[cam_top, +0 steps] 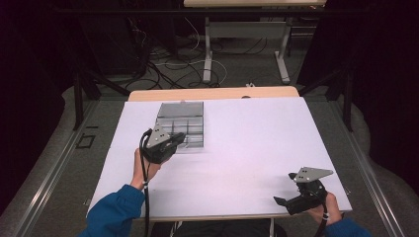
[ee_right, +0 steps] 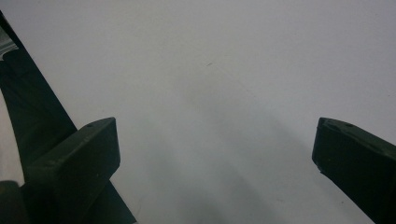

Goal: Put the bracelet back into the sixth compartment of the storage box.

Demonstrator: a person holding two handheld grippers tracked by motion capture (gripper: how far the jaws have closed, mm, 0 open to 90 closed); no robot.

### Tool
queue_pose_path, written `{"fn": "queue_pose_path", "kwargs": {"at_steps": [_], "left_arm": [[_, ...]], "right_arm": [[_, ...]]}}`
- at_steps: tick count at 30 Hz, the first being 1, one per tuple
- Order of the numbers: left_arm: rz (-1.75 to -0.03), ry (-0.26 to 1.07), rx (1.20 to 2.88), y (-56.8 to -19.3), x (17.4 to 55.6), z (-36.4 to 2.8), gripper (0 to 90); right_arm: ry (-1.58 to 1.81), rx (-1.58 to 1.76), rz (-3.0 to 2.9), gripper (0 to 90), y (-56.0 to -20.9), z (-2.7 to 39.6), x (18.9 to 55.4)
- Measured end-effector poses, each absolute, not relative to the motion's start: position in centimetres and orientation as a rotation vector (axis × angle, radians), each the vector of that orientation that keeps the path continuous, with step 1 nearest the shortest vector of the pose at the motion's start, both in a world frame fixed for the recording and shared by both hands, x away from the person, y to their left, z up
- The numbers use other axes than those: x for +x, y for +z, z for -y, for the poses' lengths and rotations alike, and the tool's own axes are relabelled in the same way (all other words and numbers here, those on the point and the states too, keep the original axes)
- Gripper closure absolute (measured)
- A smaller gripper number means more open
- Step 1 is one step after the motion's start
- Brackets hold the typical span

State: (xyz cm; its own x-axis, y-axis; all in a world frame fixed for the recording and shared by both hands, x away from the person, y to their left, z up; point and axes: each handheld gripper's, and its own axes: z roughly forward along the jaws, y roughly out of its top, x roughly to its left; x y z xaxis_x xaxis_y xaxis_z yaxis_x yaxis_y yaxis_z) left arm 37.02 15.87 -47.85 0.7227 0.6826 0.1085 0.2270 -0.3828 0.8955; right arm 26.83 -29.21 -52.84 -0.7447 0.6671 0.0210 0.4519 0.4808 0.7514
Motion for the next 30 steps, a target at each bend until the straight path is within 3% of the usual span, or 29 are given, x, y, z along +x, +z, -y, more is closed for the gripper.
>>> {"fn": "queue_pose_path", "kwargs": {"at_steps": [30], "left_arm": [[-0.709,0.593,1.929,-48.0,39.3,-14.7,85.0]], "right_arm": [[1.12,0.954,-2.459,0.0,-52.8,29.2,26.8]]}}
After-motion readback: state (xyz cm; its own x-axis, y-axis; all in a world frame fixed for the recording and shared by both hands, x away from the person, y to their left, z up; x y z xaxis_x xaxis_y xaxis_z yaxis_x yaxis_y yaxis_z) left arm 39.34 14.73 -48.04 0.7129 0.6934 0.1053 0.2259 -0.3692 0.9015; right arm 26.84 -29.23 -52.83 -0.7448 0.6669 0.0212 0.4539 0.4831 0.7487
